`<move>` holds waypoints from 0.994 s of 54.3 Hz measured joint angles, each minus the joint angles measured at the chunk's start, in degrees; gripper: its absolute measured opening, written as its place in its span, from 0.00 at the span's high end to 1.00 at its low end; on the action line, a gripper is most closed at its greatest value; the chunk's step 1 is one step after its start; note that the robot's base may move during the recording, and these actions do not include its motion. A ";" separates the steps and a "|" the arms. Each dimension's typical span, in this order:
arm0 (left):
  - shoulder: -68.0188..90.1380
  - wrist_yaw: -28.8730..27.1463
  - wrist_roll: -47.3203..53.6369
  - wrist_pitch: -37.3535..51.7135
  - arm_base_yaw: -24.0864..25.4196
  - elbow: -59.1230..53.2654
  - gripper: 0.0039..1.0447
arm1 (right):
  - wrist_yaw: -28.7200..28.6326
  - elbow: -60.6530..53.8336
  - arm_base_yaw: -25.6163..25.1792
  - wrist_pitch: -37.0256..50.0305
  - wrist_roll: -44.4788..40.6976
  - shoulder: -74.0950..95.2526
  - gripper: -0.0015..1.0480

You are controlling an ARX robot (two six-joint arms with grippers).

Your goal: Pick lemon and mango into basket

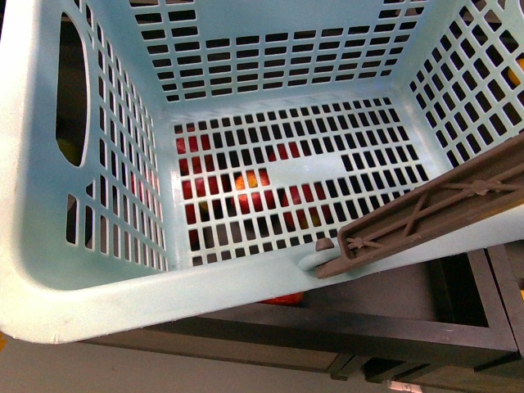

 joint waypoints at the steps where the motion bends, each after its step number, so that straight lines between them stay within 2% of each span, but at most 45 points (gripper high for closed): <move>1: 0.00 0.02 0.00 0.00 0.00 0.00 0.96 | 0.02 0.28 0.02 -0.13 0.00 0.15 0.08; 16: 0.00 0.00 0.00 0.00 0.00 0.00 0.96 | 0.11 6.69 0.24 -3.78 0.07 4.59 0.09; 26: 0.00 0.02 0.00 0.00 0.00 0.00 0.96 | -1.46 6.82 0.37 -3.67 -0.02 4.83 0.40; 30: 0.00 0.02 0.00 0.00 0.00 0.00 0.96 | -2.49 4.90 0.57 -2.45 -0.61 3.52 0.44; 35: 0.00 0.00 0.00 0.00 0.00 0.00 0.96 | -3.93 0.55 0.92 0.48 -3.21 -0.42 0.45; 39: 0.00 0.00 0.00 0.00 0.00 0.00 0.96 | -7.17 -4.61 1.33 3.63 -7.43 -7.04 0.45; 44: 0.00 0.02 0.00 0.00 0.00 0.00 0.96 | -13.84 -10.67 1.97 5.44 -11.69 -16.44 0.45; 54: 0.00 0.02 0.00 0.00 0.00 0.00 0.96 | -22.95 -18.91 3.06 5.88 -15.50 -30.62 0.45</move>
